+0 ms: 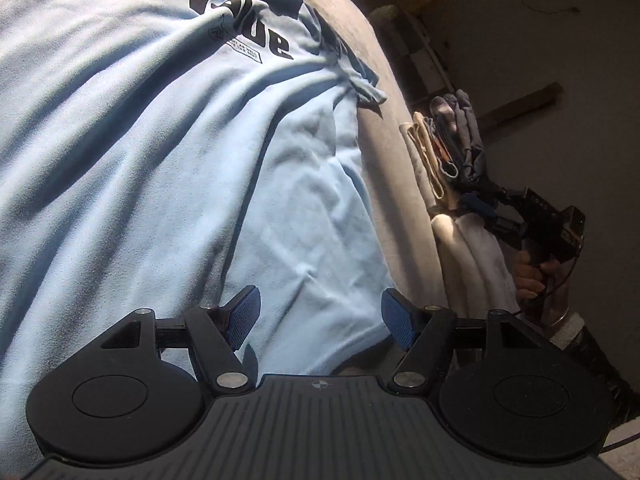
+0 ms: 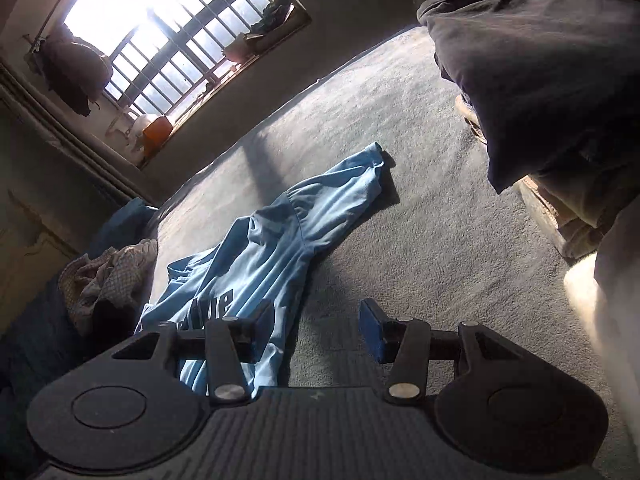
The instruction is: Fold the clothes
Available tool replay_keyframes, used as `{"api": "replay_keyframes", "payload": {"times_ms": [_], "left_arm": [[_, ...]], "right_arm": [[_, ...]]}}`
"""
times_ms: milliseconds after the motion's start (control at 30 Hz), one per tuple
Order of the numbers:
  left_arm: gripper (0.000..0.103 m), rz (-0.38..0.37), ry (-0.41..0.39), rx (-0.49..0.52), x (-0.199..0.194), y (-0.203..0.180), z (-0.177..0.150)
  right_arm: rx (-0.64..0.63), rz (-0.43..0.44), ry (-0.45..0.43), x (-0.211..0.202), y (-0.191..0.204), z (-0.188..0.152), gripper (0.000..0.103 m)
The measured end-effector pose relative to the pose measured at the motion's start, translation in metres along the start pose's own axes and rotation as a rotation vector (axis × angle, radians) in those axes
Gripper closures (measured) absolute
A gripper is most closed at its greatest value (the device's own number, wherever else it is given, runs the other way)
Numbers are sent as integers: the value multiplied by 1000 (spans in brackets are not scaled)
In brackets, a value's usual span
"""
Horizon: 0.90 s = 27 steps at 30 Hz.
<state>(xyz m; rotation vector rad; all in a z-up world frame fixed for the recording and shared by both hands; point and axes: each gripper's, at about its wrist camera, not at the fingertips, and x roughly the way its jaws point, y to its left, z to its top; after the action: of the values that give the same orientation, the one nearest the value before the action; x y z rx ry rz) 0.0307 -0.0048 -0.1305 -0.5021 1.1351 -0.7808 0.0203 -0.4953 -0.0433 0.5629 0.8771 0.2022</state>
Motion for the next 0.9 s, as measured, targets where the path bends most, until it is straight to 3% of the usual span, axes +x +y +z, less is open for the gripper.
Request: {"api": "replay_keyframes", "payload": {"times_ms": [100, 200, 267, 333, 400, 567, 700, 767, 900], "left_arm": [[36, 123, 53, 225, 19, -30, -20], [36, 221, 82, 422, 33, -53, -40], [36, 271, 104, 520, 40, -63, -53], [36, 316, 125, 601, 45, -71, -66], [36, 359, 131, 680, 48, -78, -77], [36, 440, 150, 780, 55, -82, -92], [36, 447, 158, 776, 56, -82, -92], [36, 445, 158, 768, 55, -80, -91], [36, 446, 157, 769, 55, -80, -92]], "right_arm": [[-51, -23, 100, 13, 13, -63, 53], [-36, -19, 149, 28, 17, -103, 55], [-63, -30, 191, 37, 20, -123, 65], [-90, -62, 212, 41, 23, -134, 99], [-96, -78, 200, 38, 24, -139, 101], [30, -55, 73, 10, 14, -134, 101], [109, -22, 4, -1, 8, -141, 101], [81, 42, -63, -6, 20, -142, 101], [-200, 117, -115, -9, 76, -139, 101]]}}
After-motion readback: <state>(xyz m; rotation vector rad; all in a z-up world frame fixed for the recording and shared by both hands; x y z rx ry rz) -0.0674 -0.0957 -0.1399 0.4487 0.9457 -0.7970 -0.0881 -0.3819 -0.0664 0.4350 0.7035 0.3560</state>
